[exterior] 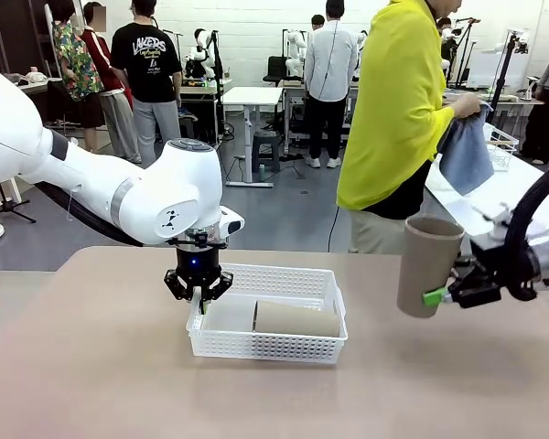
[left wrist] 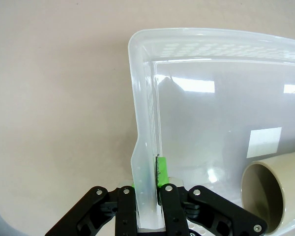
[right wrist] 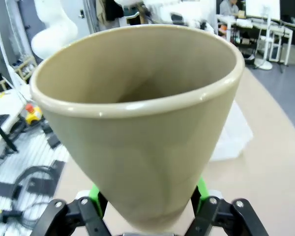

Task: Clean and organize the cups into the basket.
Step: Pick up the Reusable plastic cup from the right side of the table and stack it inside the Organizing basket in the center of the table.

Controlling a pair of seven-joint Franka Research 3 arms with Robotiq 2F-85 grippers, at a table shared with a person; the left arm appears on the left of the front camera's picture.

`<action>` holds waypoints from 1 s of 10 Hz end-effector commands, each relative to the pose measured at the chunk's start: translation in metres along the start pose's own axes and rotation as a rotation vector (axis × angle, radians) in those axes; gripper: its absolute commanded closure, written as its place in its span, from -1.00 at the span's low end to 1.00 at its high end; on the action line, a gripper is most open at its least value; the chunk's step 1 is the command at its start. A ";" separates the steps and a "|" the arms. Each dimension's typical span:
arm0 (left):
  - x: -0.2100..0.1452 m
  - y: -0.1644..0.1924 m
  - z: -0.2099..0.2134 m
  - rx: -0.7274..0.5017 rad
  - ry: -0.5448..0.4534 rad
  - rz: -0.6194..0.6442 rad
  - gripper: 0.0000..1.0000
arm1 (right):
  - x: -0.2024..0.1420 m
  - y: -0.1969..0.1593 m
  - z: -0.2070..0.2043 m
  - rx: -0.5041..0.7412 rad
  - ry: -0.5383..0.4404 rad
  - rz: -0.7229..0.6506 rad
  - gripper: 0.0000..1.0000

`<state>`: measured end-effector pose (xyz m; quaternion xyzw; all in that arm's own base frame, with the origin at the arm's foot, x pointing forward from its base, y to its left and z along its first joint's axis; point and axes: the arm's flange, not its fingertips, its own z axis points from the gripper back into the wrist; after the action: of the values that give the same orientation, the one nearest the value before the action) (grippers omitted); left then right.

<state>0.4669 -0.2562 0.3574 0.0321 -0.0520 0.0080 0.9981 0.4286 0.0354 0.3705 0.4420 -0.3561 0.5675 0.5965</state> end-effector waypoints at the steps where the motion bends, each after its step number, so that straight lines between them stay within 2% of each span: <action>1: 0.000 -0.001 0.001 0.000 -0.002 0.000 1.00 | 0.037 0.025 0.010 0.006 0.004 -0.014 1.00; 2: 0.000 -0.001 0.001 0.000 -0.002 0.000 1.00 | 0.042 0.028 0.014 -0.044 0.007 -0.018 1.00; 3: 0.000 -0.001 0.001 0.000 -0.002 0.000 1.00 | 0.037 0.033 0.016 -0.079 0.066 -0.017 1.00; 4: 0.000 -0.001 0.001 0.000 -0.002 0.000 1.00 | 0.048 0.025 0.014 -0.012 0.005 0.006 1.00; 7: 0.000 -0.001 0.001 0.000 -0.002 0.000 1.00 | 0.048 0.025 0.014 -0.012 0.005 0.006 1.00; 8: 0.000 -0.001 0.001 0.000 -0.002 0.000 1.00 | 0.048 0.028 0.016 -0.030 0.017 0.000 -0.60; 9: 0.000 -0.001 0.001 0.000 -0.002 0.000 1.00 | 0.079 0.033 -0.016 -0.086 0.263 0.076 -0.60; 10: 0.000 -0.001 0.001 0.000 -0.002 0.000 1.00 | 0.110 0.027 -0.048 -0.087 0.396 0.106 -0.60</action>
<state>0.4668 -0.2564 0.3573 0.0321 -0.0519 0.0079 0.9981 0.4089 0.0734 0.4400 0.3464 -0.3253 0.6258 0.6185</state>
